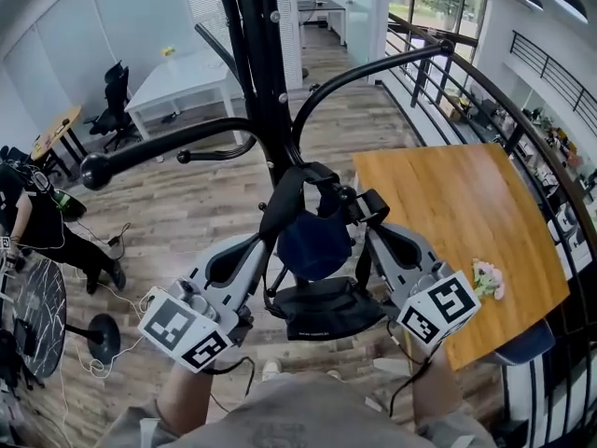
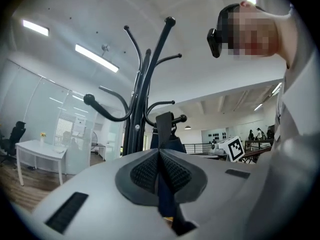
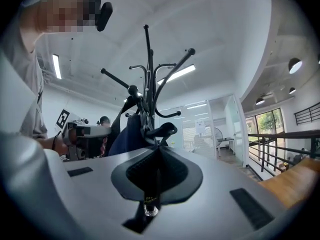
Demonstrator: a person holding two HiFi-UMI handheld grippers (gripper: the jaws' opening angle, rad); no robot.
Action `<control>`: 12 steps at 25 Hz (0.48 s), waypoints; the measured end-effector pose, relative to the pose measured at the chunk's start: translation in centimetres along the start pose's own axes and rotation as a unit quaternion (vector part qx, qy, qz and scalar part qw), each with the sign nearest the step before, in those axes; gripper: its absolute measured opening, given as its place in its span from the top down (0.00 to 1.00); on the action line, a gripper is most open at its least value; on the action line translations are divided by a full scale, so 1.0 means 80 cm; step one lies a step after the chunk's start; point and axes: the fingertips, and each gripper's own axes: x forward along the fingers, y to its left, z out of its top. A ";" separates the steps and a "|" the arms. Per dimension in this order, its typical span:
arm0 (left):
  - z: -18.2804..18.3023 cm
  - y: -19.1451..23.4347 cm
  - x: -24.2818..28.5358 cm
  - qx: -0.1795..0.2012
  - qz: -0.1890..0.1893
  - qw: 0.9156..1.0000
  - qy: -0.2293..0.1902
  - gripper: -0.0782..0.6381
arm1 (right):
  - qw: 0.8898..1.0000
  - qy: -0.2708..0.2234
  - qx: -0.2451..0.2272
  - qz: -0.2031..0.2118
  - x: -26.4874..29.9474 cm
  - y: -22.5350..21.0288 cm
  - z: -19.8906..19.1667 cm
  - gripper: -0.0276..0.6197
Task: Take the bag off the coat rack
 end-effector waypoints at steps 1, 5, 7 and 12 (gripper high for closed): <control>0.009 0.000 -0.001 0.000 -0.005 1.000 -0.009 0.87 | 1.000 -0.006 -0.005 -0.002 -0.002 0.004 0.009 0.91; 0.041 -0.003 -0.001 -0.008 -0.030 0.999 -0.039 0.87 | 0.999 -0.031 -0.012 -0.014 -0.012 0.008 0.045 0.91; 0.059 -0.004 0.000 -0.016 -0.045 0.997 -0.056 0.87 | 0.999 -0.044 -0.010 -0.023 -0.017 0.005 0.063 0.91; 0.102 -0.017 0.002 -0.015 -0.080 0.993 -0.090 0.87 | 0.996 -0.081 0.004 -0.048 -0.041 -0.002 0.105 0.91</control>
